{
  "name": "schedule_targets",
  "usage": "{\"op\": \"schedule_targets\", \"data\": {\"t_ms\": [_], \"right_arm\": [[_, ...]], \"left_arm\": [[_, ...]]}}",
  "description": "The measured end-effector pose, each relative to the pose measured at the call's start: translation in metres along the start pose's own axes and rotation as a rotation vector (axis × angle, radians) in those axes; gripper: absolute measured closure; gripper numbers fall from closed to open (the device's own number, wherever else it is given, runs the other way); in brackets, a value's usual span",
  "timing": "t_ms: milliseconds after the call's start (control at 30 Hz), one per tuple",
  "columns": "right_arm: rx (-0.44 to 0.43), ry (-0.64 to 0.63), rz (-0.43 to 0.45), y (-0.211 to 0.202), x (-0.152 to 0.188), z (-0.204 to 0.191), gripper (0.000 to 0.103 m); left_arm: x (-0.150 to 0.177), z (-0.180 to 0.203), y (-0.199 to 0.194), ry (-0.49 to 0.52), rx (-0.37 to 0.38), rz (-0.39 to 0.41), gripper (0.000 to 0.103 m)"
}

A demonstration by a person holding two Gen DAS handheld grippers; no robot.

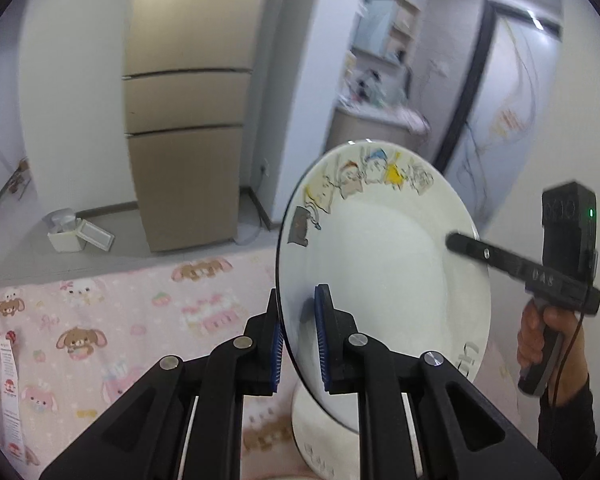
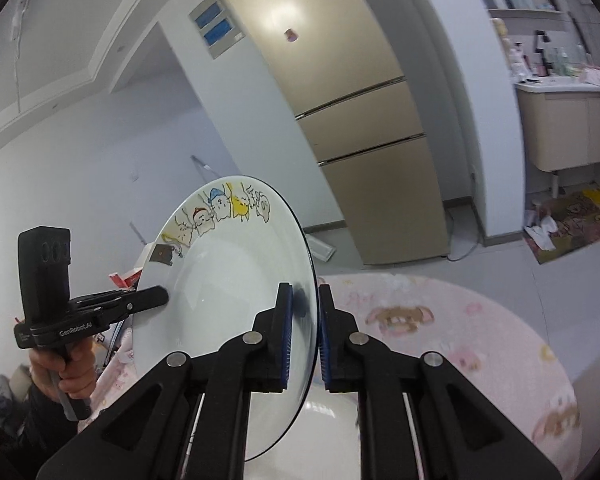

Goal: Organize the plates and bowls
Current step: 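Lift the stacked plates off the table with both tools, then lower the held plates onto the other white plate stack with both tools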

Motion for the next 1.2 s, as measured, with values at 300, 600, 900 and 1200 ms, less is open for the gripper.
{"op": "schedule_targets", "data": {"t_ms": [300,600,900,1200], "right_arm": [[0.029,0.1,0.037,-0.015,0.06,0.016,0.092],[-0.015,0.197,0.005,-0.006,0.105,0.059,0.094],[-0.03,0.252,-0.019,0.012,0.128,0.086,0.094],[-0.063,0.248,0.0,0.01,0.134,0.089,0.096]], "left_arm": [[0.035,0.033,0.026,0.082,-0.001,-0.157,0.086],[0.052,0.039,0.078,0.098,0.021,-0.29,0.087],[0.062,0.032,0.121,0.107,0.009,-0.406,0.087],[0.065,0.031,0.129,0.14,-0.029,-0.438,0.086]]}}
Point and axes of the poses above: each gripper's, at about its wrist camera, not at the fingertips, and y roughly the way its jaws point, z to its right, x to its underside, the point moved 3 cm from there along y, roughly the way its jaws point, and after that the axes turned 9 degrees about -z, right-handed, at the moved point
